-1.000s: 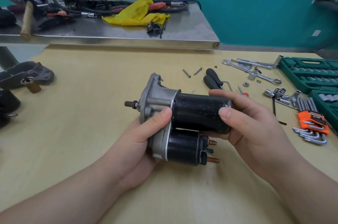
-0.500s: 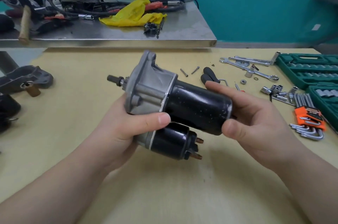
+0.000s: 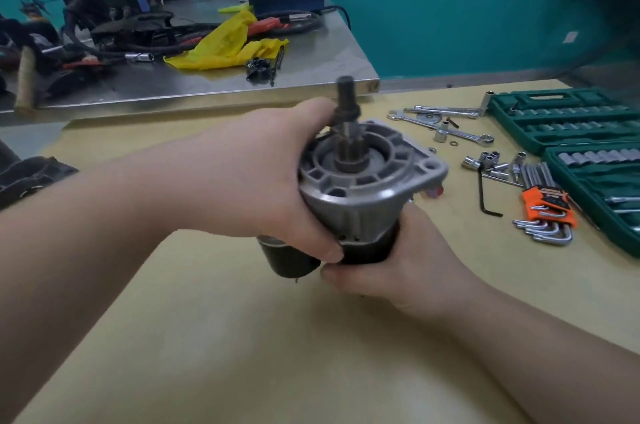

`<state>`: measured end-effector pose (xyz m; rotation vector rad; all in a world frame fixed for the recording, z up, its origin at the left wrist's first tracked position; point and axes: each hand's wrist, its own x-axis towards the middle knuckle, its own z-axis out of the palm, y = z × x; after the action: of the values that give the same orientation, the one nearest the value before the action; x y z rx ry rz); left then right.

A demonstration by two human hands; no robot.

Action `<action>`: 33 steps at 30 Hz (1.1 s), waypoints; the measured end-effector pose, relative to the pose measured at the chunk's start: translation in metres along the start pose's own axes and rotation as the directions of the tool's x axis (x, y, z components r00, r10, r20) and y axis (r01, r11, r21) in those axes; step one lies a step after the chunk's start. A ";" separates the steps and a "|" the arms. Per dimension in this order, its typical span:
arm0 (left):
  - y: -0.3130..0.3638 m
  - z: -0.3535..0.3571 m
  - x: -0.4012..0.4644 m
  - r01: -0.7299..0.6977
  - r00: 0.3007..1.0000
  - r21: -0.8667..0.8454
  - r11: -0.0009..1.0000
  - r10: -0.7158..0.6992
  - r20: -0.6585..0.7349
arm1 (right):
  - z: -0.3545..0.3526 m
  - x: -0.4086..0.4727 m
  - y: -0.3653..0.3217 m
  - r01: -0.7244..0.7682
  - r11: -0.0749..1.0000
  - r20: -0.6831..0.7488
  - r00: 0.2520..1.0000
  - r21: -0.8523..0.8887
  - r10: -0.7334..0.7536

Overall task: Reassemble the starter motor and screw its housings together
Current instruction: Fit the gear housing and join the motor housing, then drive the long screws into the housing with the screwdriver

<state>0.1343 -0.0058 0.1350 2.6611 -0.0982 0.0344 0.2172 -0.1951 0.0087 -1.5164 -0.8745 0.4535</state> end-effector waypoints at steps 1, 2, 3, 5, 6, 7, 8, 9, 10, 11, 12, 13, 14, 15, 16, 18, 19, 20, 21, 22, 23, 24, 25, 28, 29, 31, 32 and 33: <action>0.008 0.002 0.007 -0.008 1.000 0.045 0.999 0.007 0.021 | -0.001 0.000 -0.001 0.031 1.000 -0.014 0.999 0.003 -0.030; 0.013 0.004 0.013 -0.011 0.999 0.070 0.997 0.008 0.040 | -0.002 0.000 -0.001 0.048 0.999 -0.039 0.998 0.011 -0.048; 0.017 0.006 0.019 -0.011 0.999 0.079 0.997 0.007 0.052 | -0.004 0.000 -0.001 0.051 0.999 -0.076 0.996 0.020 -0.049; 0.014 0.014 0.027 0.015 0.999 0.034 0.999 -0.016 0.034 | -0.007 0.003 0.001 0.036 0.999 -0.144 0.989 0.030 -0.031; 0.008 0.020 0.029 0.041 0.999 -0.039 0.998 -0.040 0.012 | -0.009 0.006 0.003 0.031 0.999 -0.164 0.986 0.033 -0.025; 0.001 0.026 0.028 0.066 0.997 -0.143 0.988 -0.069 -0.017 | -0.011 0.008 0.004 0.036 0.998 -0.177 0.984 0.050 -0.027; -0.009 0.034 0.026 0.082 0.994 -0.257 0.963 -0.099 -0.054 | -0.013 0.010 0.004 0.053 0.995 -0.187 0.982 0.083 -0.036; -0.019 0.044 0.023 0.068 0.989 -0.376 0.924 -0.114 -0.100 | -0.015 0.011 0.004 0.075 0.990 -0.196 0.979 0.122 -0.050; -0.027 0.055 0.020 0.025 0.982 -0.488 0.873 -0.113 -0.151 | -0.016 0.013 0.005 0.096 0.984 -0.203 0.977 0.152 -0.064; -0.036 0.065 0.017 -0.025 0.974 -0.588 0.809 -0.113 -0.197 | -0.018 0.014 0.007 0.107 0.980 -0.211 0.975 0.165 -0.070; -0.043 0.076 0.015 -0.063 0.966 -0.672 0.738 -0.124 -0.227 | -0.019 0.016 0.009 0.105 0.980 -0.220 0.973 0.168 -0.066; -0.048 0.085 0.014 -0.090 0.959 -0.735 0.672 -0.140 -0.245 | -0.020 0.017 0.012 0.095 0.981 -0.231 0.971 0.167 -0.055; -0.051 0.092 0.013 -0.110 0.954 -0.785 0.610 -0.158 -0.257 | -0.021 0.017 0.014 0.087 0.982 -0.240 0.970 0.165 -0.045; -0.053 0.097 0.014 -0.130 0.950 -0.825 0.550 -0.170 -0.264 | -0.022 0.018 0.015 0.084 0.983 -0.244 0.969 0.165 -0.041; -0.054 0.101 0.016 -0.150 0.947 -0.856 0.495 -0.176 -0.268 | -0.023 0.019 0.016 0.085 0.983 -0.244 0.969 0.165 -0.043; -0.057 0.107 0.017 -0.177 0.943 -0.884 0.432 -0.184 -0.279 | -0.024 0.021 0.016 0.092 0.982 -0.231 0.972 0.165 -0.053; -0.058 0.110 0.017 -0.188 0.939 -0.887 0.422 -0.188 -0.289 | -0.025 0.021 0.017 0.097 0.981 -0.217 0.974 0.167 -0.059; -0.060 0.113 0.016 -0.200 0.935 -0.887 0.415 -0.191 -0.300 | -0.025 0.022 0.017 0.098 0.980 -0.203 0.977 0.172 -0.062; -0.061 0.115 0.015 -0.212 0.930 -0.885 0.414 -0.192 -0.312 | -0.026 0.022 0.016 0.096 0.980 -0.190 0.980 0.176 -0.062; -0.062 0.117 0.014 -0.221 0.926 -0.882 0.416 -0.194 -0.324 | -0.026 0.022 0.016 0.093 0.980 -0.178 0.982 0.176 -0.061; -0.063 0.119 0.013 -0.229 0.921 -0.880 0.417 -0.199 -0.334 | -0.026 0.022 0.016 0.090 0.980 -0.165 0.984 0.177 -0.060; -0.063 0.121 0.012 -0.237 0.918 -0.879 0.414 -0.202 -0.342 | -0.026 0.023 0.015 0.084 0.980 -0.153 0.987 0.179 -0.056; -0.063 0.122 0.010 -0.245 0.915 -0.878 0.411 -0.200 -0.350 | -0.025 0.023 0.014 0.077 0.981 -0.143 0.988 0.180 -0.051; -0.060 0.123 0.008 -0.286 0.909 -0.866 0.410 -0.170 -0.381 | -0.024 0.023 0.015 0.068 0.982 -0.136 0.990 0.176 -0.044; -0.058 0.124 0.008 -0.295 0.907 -0.863 0.410 -0.162 -0.388 | -0.023 0.023 0.016 0.069 0.982 -0.140 0.989 0.176 -0.045; -0.056 0.124 0.008 -0.299 0.906 -0.854 0.426 -0.154 -0.395 | -0.023 0.023 0.017 0.089 0.983 -0.165 0.984 0.162 -0.062; -0.055 0.124 0.008 -0.296 0.908 -0.850 0.437 -0.147 -0.392 | -0.024 0.022 0.017 0.098 0.984 -0.177 0.982 0.150 -0.071; -0.055 0.122 0.008 -0.294 0.912 -0.845 0.446 -0.134 -0.388 | -0.026 0.023 0.018 0.098 0.985 -0.189 0.980 0.142 -0.070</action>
<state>0.1478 -0.0137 0.0014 1.4921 -0.0774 0.4466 0.2554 -0.1949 0.0003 -1.3536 -0.7408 0.3053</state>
